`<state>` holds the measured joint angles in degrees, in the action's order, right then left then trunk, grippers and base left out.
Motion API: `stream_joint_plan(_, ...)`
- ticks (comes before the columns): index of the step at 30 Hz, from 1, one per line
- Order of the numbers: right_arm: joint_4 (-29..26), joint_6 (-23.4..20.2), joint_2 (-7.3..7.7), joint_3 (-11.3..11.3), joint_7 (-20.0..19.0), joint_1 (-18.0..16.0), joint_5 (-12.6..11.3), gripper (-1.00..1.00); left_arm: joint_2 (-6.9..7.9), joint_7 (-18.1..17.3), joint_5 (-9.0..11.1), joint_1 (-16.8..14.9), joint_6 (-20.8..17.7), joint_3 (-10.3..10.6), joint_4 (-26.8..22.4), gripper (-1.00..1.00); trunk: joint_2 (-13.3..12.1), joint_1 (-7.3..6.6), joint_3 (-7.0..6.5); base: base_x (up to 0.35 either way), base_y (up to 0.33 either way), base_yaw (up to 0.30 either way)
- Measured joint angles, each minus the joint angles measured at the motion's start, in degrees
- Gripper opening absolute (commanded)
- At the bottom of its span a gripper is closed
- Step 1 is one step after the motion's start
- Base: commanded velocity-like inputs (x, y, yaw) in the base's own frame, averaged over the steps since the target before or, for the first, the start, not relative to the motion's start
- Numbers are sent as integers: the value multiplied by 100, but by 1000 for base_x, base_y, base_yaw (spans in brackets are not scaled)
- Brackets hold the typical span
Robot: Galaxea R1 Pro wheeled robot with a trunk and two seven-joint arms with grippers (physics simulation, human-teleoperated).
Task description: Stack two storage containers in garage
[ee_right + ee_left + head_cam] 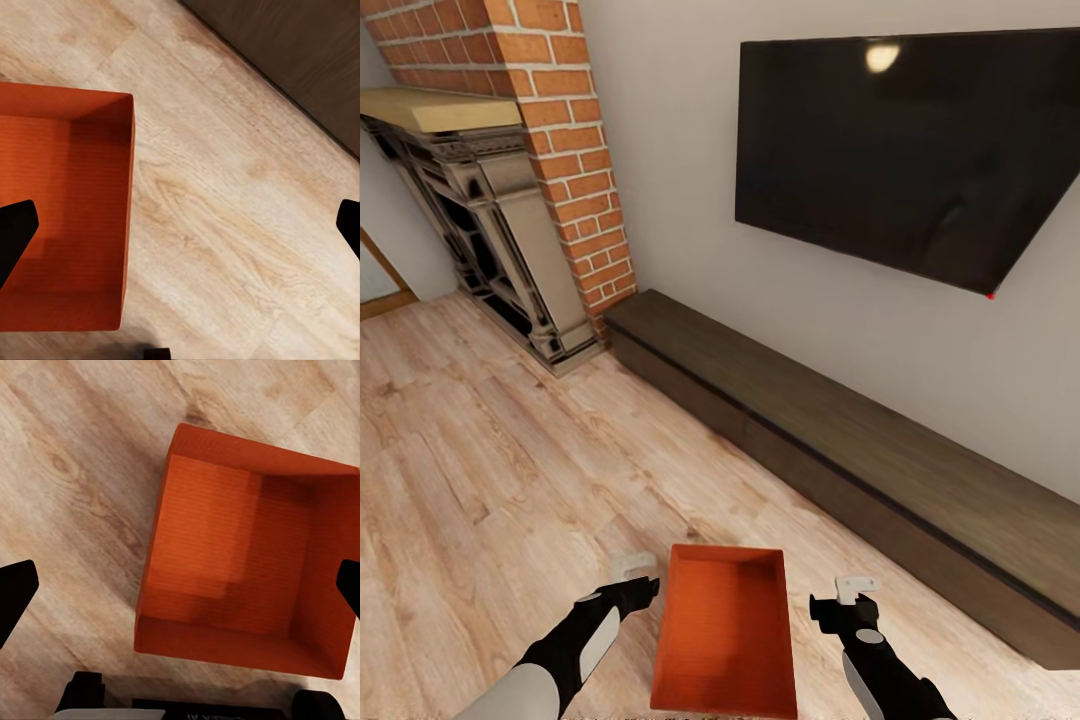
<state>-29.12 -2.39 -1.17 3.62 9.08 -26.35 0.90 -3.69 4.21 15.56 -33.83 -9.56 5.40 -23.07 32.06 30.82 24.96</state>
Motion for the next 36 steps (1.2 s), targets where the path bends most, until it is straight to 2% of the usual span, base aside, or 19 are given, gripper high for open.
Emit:
stream_joint_plan(5,0,13,0,-25,1,0,-2,100,-134,-3,-9,1,-2,74,31,100,201,110,137,0,0,0)
stream_joint_plan(9,0,16,0,-36,-2,0,-3,100,-173,20,-21,1,-8,500,48,100,362,198,246,0,0,0)
stream_joint_plan(13,0,22,0,-36,-3,0,-46,100,-170,42,-29,0,-4,686,52,100,523,286,356,0,0,0)
stream_joint_plan(15,0,24,0,-35,-3,0,-70,100,-127,157,-30,0,9,712,47,100,603,330,410,0,0,0)
stream_joint_plan(19,0,22,0,-35,-6,0,-80,100,-97,781,-15,1,44,719,37,100,764,418,520,0,0,0)
stream_joint_plan(22,0,24,0,-35,-9,0,-82,100,-94,1014,-3,1,60,721,29,100,884,484,602,0,0,0)
stream_joint_plan(28,0,28,0,-37,-8,0,-82,100,-148,1088,7,1,65,731,-16,100,1125,616,766,0,0,0)
stream_joint_plan(32,-1,39,0,-43,-7,0,-82,100,-179,1086,13,1,60,746,-24,100,1127,616,804,0,0,0)
stream_joint_plan(36,4,35,0,-43,-11,0,-82,100,-181,1078,16,1,39,747,-27,100,1286,704,912,0,0,0)
